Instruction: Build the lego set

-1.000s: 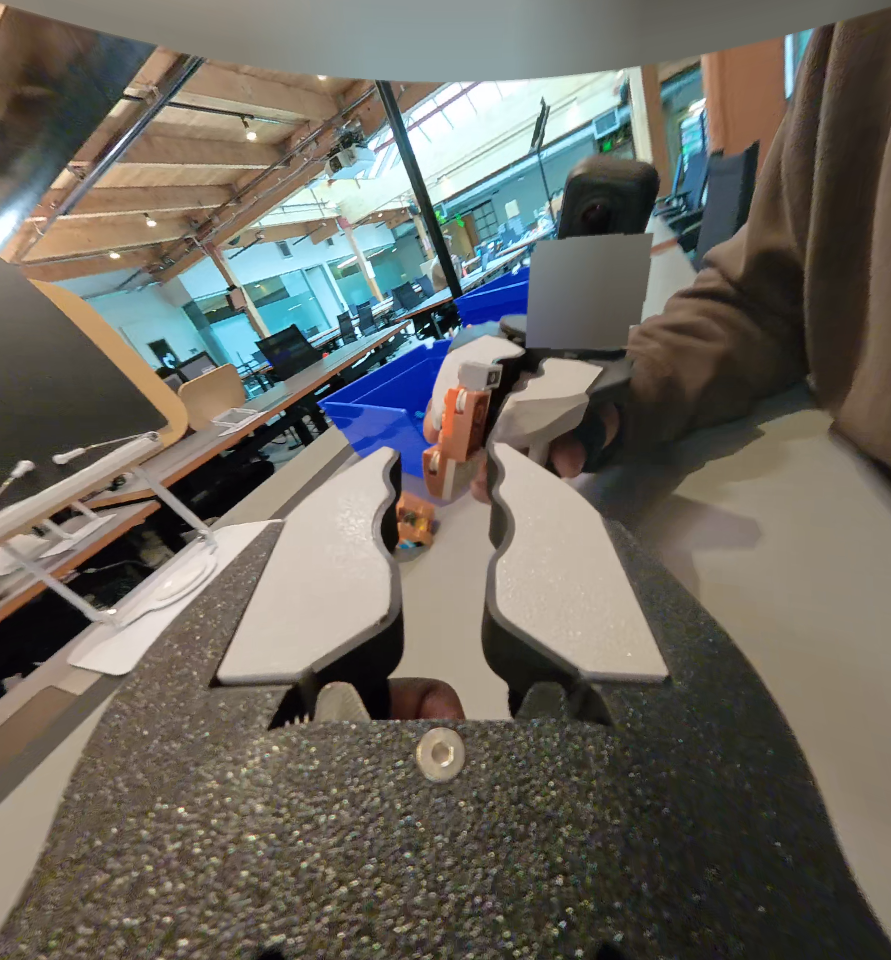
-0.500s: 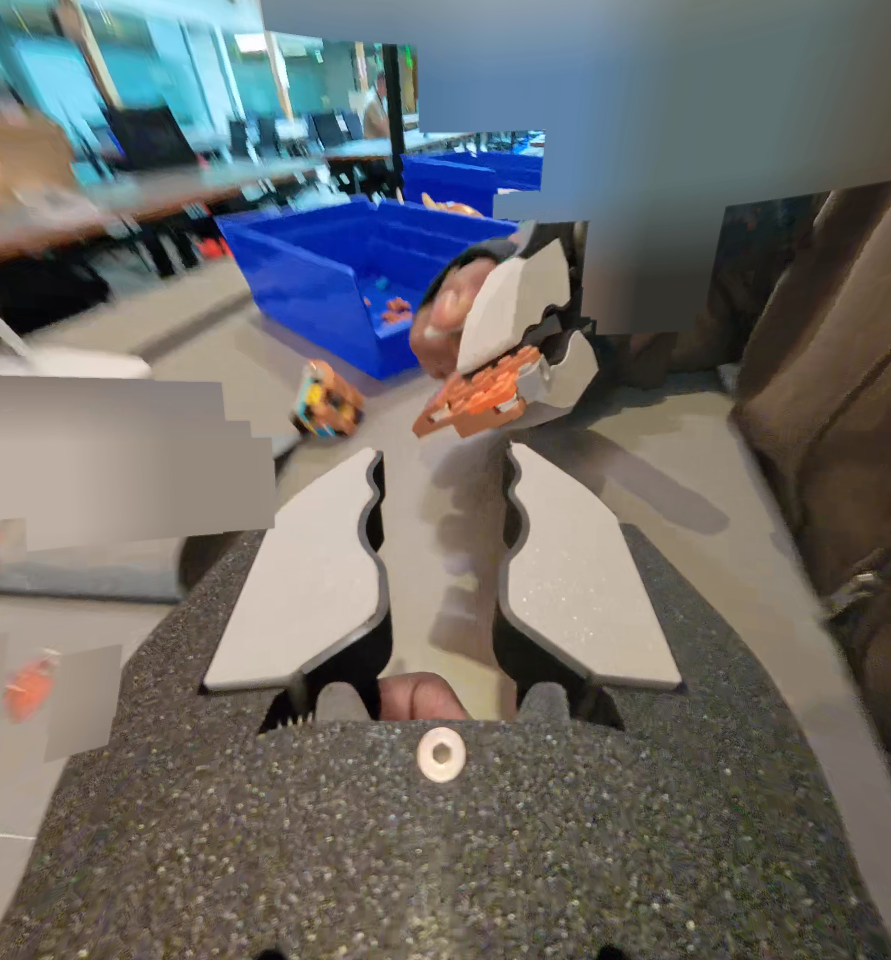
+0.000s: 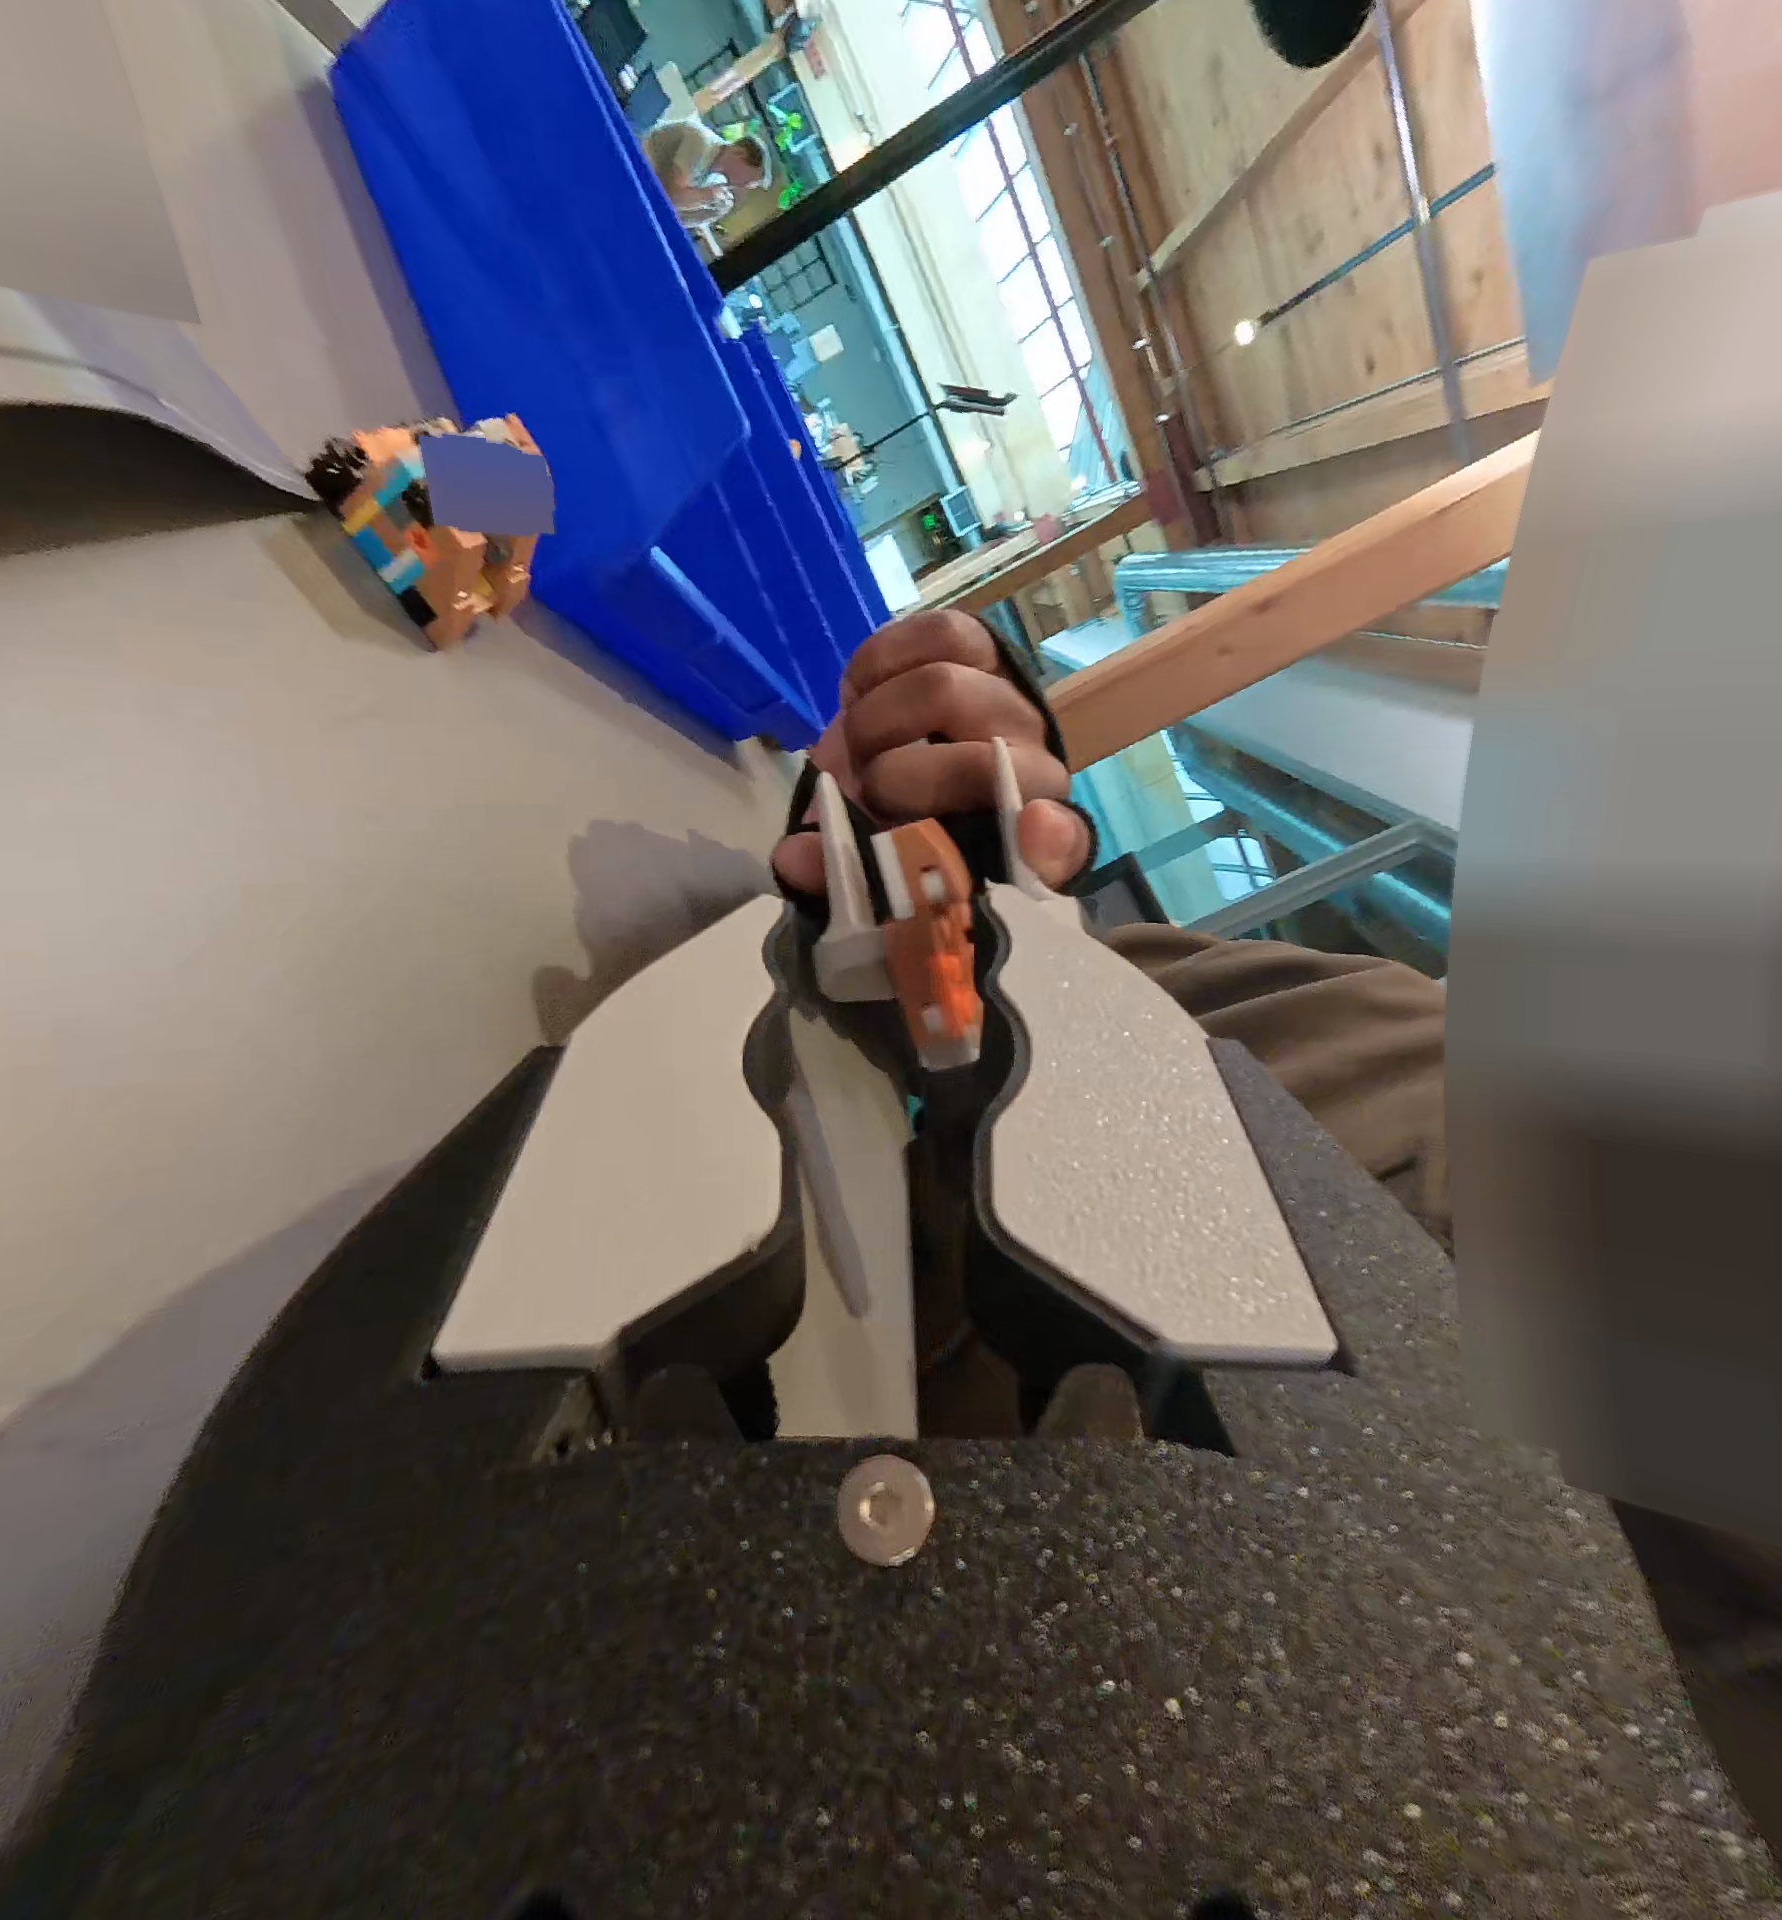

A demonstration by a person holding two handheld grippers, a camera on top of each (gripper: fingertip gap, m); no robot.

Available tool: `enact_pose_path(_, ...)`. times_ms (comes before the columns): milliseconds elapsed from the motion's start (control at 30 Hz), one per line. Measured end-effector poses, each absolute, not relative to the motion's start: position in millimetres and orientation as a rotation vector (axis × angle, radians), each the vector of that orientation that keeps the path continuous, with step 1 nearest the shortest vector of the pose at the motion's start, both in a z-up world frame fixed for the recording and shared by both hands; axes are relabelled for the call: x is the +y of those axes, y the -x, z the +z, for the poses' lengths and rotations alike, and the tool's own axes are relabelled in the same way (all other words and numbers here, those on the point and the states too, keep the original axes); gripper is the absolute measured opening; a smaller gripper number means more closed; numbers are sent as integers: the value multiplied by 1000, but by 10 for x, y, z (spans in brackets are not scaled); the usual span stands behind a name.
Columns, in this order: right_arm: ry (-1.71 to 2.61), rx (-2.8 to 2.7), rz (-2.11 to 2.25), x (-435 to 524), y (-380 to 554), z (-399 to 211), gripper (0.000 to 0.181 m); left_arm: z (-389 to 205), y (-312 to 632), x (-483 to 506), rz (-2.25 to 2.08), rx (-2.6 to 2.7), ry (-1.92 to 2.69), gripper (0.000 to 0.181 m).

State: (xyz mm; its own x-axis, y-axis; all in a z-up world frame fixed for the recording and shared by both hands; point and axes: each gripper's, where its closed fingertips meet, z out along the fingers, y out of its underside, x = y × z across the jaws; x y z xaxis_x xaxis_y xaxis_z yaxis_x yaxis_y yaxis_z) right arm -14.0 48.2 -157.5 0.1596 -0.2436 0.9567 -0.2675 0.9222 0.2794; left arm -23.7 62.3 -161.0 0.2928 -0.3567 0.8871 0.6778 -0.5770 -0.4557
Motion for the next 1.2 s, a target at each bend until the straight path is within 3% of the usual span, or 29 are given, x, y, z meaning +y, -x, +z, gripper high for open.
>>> enact_pose_path(233, -491, -1404, -38, 495, 148, -1617, 15, -1603, 82, 659, -1484, -273, 1684, 39)
enact_pose_path(567, -507, -1354, -66, 521, 142, -1551, 15, -1570, 59, 684, -1561, -272, 1566, 27)
enact_pose_path(633, -508, -1351, -50, 516, 124, -1531, 17, -1547, 98, 691, -1587, -293, 1502, 17)
enact_pose_path(867, -491, -1354, -18, 506, 106, -1517, 22, -1431, 171, 687, -1599, -277, 1369, 16)
enact_pose_path(1067, -215, -1390, 294, 557, 43, -1311, 27, -1274, 344, 664, -1527, -260, 1216, 16)
enact_pose_path(1200, 228, -1491, 766, 606, 86, -1252, 25, -1225, 398, 653, -1483, -258, 1144, 16)
